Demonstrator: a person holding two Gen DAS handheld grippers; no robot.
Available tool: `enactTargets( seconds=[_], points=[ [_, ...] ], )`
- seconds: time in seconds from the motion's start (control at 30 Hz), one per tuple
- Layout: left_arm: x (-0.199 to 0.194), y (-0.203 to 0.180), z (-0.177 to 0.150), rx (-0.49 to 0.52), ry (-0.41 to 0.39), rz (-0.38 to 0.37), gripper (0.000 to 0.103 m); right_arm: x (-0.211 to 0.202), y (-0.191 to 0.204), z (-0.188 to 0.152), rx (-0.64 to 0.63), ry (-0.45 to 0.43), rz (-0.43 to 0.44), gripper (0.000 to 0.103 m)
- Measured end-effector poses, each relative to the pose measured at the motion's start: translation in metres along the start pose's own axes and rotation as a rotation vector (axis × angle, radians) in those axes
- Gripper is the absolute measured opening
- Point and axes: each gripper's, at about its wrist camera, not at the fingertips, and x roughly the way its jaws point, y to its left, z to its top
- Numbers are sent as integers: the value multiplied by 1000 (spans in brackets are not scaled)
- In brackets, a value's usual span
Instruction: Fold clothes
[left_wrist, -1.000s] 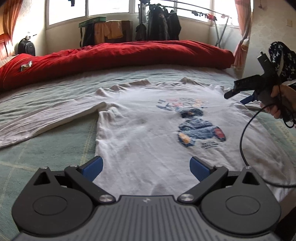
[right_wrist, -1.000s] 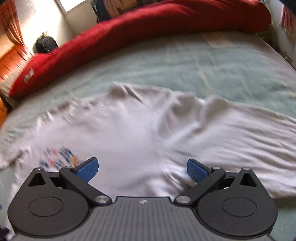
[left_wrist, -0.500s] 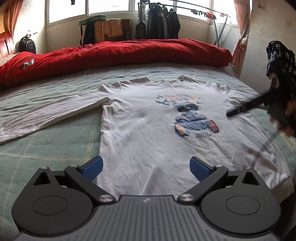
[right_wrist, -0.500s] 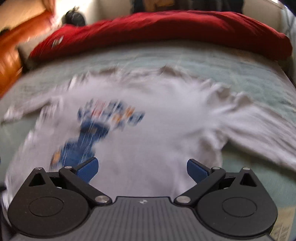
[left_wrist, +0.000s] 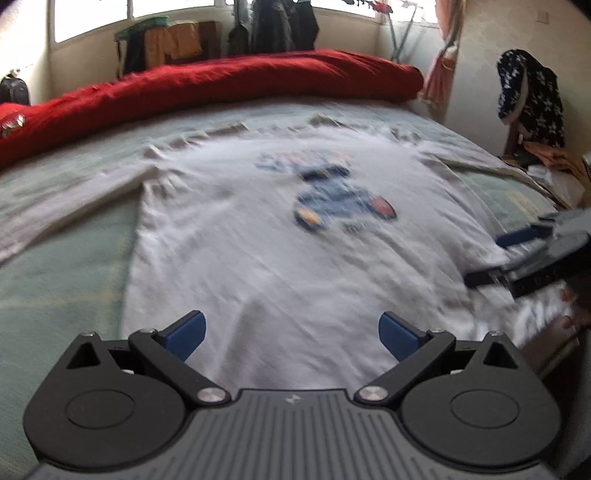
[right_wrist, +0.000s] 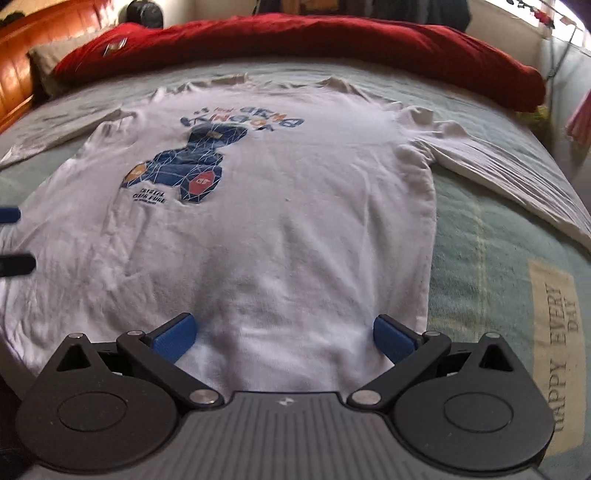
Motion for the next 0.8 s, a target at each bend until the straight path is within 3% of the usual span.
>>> enactTargets(
  seconds=[0.17, 0.3, 0.4, 0.5, 0.67, 0.8],
  points=[
    [-13, -2, -29, -2, 31, -2, 100, -3, 3, -5, -8, -39, -13, 103],
    [-29, 4, -24, 8, 53, -17, 100, -6, 6, -9, -18, -71, -24, 103],
    [-32, 8, 1, 40, 11, -4, 100, -19, 9, -14, -14, -105, -36, 103],
    [-22, 3, 42, 74, -40, -40, 100, -38, 12, -23, 6, -159, -23, 103],
    [30, -25, 109, 163, -87, -152, 100, -55, 13, -32, 41, -202, 26, 103],
    [89, -40, 146, 143, -41, -180, 100, -52, 9, -28, 48, -219, 61, 103]
  ],
)
